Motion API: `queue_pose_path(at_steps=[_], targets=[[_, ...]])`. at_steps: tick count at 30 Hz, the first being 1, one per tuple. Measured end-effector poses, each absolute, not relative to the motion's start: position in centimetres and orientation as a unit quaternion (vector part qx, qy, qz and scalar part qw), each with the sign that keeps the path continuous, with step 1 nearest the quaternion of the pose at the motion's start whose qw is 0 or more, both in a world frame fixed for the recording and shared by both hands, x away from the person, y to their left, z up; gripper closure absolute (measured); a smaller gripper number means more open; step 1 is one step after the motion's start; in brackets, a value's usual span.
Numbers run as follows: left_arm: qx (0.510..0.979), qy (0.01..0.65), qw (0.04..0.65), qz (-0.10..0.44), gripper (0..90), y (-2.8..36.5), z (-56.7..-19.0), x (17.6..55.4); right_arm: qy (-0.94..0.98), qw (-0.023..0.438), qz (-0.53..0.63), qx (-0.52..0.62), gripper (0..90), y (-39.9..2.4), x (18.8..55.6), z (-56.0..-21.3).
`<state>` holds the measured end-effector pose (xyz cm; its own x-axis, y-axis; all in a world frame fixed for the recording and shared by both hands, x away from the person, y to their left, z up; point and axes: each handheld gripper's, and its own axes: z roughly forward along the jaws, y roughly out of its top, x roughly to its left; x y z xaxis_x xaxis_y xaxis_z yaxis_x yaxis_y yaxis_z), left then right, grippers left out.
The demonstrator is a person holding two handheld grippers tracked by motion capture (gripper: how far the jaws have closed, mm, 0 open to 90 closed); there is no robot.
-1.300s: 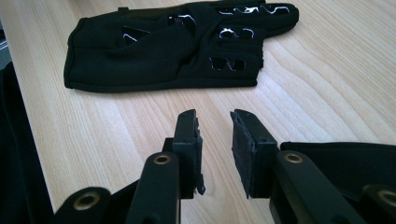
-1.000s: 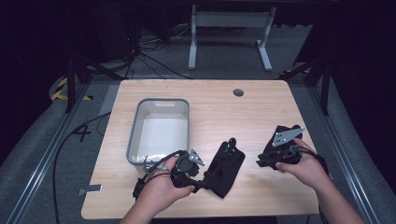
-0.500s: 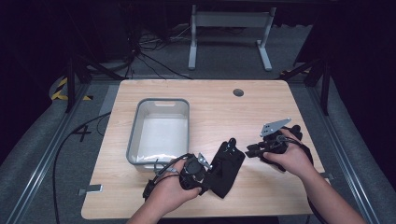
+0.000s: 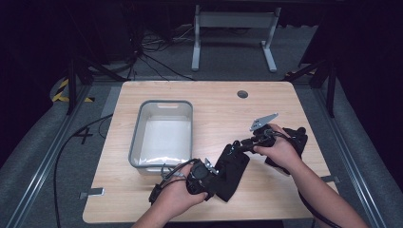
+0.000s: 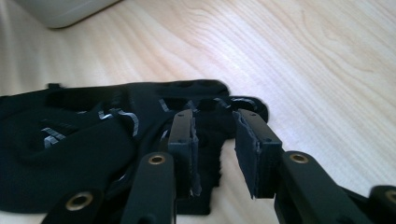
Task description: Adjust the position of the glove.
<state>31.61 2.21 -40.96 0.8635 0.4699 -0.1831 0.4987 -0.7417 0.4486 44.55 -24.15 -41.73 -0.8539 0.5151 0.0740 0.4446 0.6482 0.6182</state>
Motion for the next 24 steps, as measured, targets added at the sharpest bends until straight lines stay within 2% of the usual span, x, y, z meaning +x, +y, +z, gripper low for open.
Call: queue_pose_path(at_steps=[4,12,24], targets=[[0.932,0.263,0.248,-0.028,56.0,2.4,-40.9,31.6,0.904,0.064,0.316,0.279,67.9,-23.8,45.6,-42.2],[0.927,0.275,0.254,-0.027,55.9,2.9,-40.9,31.5,0.899,0.072,0.324,0.286,60.0,-22.9,47.1,-43.1],[0.924,0.278,0.262,-0.022,55.6,2.8,-41.0,31.5,0.913,0.06,0.293,0.278,68.5,-22.2,47.7,-44.3]])
